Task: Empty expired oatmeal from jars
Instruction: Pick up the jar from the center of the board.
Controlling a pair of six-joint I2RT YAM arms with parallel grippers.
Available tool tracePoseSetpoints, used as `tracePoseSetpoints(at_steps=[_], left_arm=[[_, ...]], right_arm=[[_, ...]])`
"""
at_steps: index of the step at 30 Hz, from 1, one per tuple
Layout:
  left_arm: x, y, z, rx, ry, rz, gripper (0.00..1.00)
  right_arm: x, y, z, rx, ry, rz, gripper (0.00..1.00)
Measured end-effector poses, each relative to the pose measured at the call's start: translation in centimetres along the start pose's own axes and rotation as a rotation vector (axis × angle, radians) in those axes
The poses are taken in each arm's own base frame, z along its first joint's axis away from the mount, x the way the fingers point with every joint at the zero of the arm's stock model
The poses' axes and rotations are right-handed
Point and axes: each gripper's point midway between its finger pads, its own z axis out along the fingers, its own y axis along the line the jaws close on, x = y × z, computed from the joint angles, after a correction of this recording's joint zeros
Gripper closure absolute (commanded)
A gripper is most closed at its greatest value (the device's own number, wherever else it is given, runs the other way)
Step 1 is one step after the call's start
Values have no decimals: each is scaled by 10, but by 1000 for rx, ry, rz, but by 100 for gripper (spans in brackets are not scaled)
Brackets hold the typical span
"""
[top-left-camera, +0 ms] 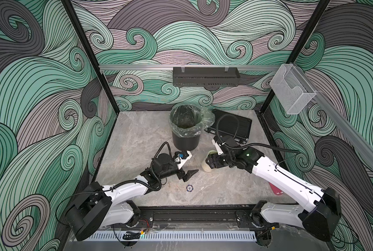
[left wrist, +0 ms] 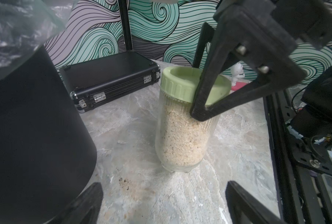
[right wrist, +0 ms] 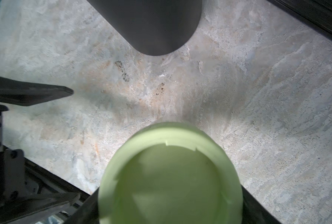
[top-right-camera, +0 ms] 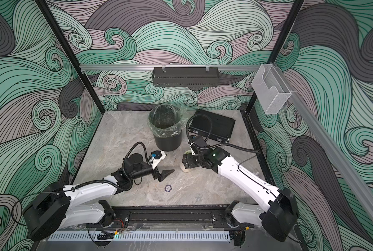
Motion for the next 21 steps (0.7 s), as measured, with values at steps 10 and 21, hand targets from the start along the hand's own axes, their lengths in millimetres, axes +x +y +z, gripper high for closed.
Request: tracePoseSetpoints(at_steps=[10, 21], left_arm=[[-32, -10, 13, 99, -58, 8, 1], [-26, -14, 21, 140, -41, -13, 3]], right_arm=[[-7, 19, -10, -106, -2, 55, 49], [-29, 44, -26, -234, -50, 102, 50]])
